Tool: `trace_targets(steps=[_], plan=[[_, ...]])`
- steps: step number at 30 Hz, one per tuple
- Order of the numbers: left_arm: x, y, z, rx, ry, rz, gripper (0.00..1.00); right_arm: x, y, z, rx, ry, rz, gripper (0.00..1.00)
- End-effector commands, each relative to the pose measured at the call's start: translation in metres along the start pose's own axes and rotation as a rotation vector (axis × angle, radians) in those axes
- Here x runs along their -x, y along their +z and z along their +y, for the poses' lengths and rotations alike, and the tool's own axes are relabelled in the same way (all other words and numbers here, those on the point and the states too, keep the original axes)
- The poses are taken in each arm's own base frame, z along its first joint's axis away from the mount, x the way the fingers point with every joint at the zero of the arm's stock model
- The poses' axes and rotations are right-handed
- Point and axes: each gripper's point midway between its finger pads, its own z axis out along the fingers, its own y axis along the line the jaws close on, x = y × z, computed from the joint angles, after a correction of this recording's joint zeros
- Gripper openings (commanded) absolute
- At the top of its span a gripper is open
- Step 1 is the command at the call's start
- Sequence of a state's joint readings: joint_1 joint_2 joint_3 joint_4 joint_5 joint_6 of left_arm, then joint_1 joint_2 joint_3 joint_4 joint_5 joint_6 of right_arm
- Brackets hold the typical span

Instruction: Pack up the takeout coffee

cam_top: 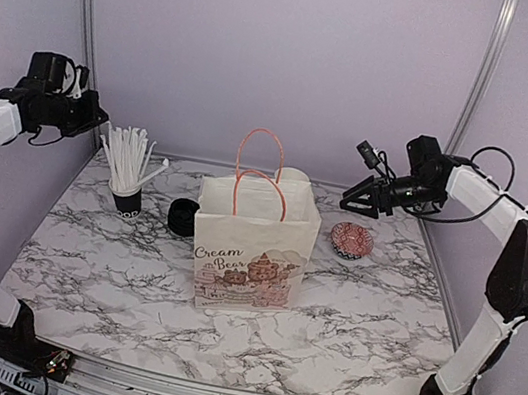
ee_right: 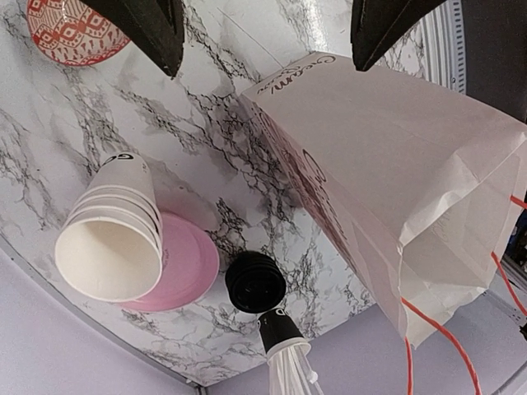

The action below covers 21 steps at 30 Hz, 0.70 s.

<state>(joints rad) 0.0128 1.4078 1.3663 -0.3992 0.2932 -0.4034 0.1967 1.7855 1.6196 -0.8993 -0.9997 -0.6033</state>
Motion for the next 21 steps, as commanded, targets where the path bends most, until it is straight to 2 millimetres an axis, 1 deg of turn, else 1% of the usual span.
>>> trace_targets(steps=[1,3,5,7,9,10,12,14,15,16,20,21], plan=[[0.024,-0.060,-0.027,0.000,0.062,-0.080,0.00,0.008,0.006,0.001,0.010,-0.029,0.009,0.66],[0.025,-0.067,-0.027,0.010,0.079,-0.086,0.00,0.006,0.009,0.001,0.020,-0.027,0.015,0.66],[0.024,-0.065,-0.025,0.017,0.083,-0.078,0.00,0.006,0.013,0.001,0.031,-0.026,0.024,0.66],[0.023,-0.064,-0.027,0.003,0.078,-0.073,0.00,0.006,0.015,0.003,0.040,-0.030,0.031,0.66],[0.027,-0.068,-0.031,-0.009,0.075,-0.087,0.00,0.006,0.016,0.005,0.042,-0.033,0.035,0.66],[0.025,-0.069,-0.044,-0.039,0.087,-0.085,0.00,0.006,0.016,0.007,0.040,-0.037,0.036,0.66],[0.032,-0.080,-0.059,-0.087,0.089,-0.108,0.00,0.006,0.015,0.009,0.036,-0.043,0.038,0.66],[0.039,-0.095,-0.086,-0.180,0.100,-0.123,0.00,0.006,0.015,0.009,0.029,-0.047,0.041,0.66],[0.041,-0.104,-0.104,-0.244,0.111,-0.123,0.00,0.006,0.014,0.009,0.025,-0.048,0.042,0.66],[0.042,-0.113,-0.123,-0.310,0.124,-0.120,0.00,0.005,0.015,0.009,0.022,-0.050,0.043,0.66],[0.040,-0.157,-0.212,-0.593,0.198,-0.103,0.00,0.004,0.016,0.006,0.018,-0.043,0.046,0.66],[0.038,-0.167,-0.230,-0.648,0.211,-0.101,0.00,0.004,0.016,0.005,0.018,-0.040,0.047,0.66]])
